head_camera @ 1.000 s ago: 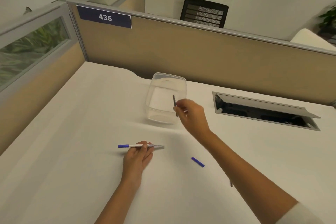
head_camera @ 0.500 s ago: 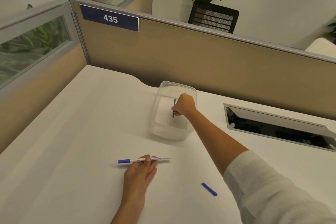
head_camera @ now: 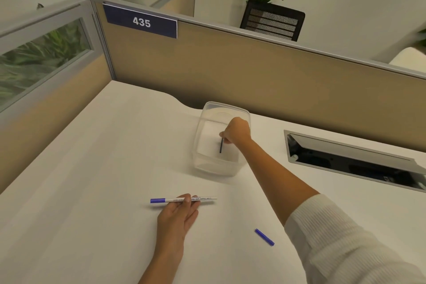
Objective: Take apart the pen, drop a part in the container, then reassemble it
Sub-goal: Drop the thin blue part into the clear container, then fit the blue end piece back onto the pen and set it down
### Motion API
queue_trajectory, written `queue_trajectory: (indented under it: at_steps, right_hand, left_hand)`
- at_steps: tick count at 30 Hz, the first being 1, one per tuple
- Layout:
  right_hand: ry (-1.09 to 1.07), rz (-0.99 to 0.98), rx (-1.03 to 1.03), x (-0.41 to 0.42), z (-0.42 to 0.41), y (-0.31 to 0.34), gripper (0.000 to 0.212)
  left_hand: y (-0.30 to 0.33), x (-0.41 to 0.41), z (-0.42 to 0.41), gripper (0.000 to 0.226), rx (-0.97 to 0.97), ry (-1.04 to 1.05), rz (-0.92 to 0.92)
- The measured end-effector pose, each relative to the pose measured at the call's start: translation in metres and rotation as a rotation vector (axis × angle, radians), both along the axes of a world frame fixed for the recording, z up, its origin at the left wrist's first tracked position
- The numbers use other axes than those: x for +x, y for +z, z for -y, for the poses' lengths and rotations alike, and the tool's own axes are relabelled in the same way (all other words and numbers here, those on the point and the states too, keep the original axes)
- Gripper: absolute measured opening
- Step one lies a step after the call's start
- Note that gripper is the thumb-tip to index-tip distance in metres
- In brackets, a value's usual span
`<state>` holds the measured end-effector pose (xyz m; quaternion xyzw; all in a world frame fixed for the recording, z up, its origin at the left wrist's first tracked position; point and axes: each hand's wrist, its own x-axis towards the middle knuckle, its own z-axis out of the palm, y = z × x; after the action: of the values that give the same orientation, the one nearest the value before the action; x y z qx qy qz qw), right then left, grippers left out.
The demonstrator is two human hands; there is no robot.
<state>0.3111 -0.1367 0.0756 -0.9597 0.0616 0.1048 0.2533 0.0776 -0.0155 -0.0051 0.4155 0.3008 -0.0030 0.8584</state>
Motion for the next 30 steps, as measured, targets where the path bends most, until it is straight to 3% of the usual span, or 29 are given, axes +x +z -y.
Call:
queue_trajectory:
  at_steps: [5, 10, 17, 22, 26, 30]
  right_hand:
    - [-0.010, 0.209, 0.298, -0.026, 0.020, 0.051, 0.016]
    - [-0.026, 0.377, 0.408, -0.068, 0.053, 0.080, 0.015]
    - [-0.273, 0.326, 0.371, -0.141, 0.138, 0.026, 0.018]
    - [-0.446, 0.261, 0.233, -0.211, 0.188, -0.024, 0.029]
    - [-0.471, 0.196, 0.219, -0.258, 0.204, -0.044, 0.034]
    - [-0.408, 0.153, 0.147, -0.287, 0.204, -0.051, 0.033]
  left_hand:
    - [0.008, -0.001, 0.003, 0.012, 0.039, -0.006, -0.007]
    - [0.017, -0.002, 0.007, 0.015, 0.088, -0.010, -0.023]
    - [0.020, -0.012, 0.008, 0.020, 0.158, -0.067, -0.031]
    - [0.021, -0.024, 0.005, 0.011, 0.161, -0.104, -0.052]
    - [0.021, -0.035, 0.003, 0.021, 0.170, -0.127, -0.048]
    - [0.022, -0.047, 0.002, 0.014, 0.175, -0.137, -0.040]
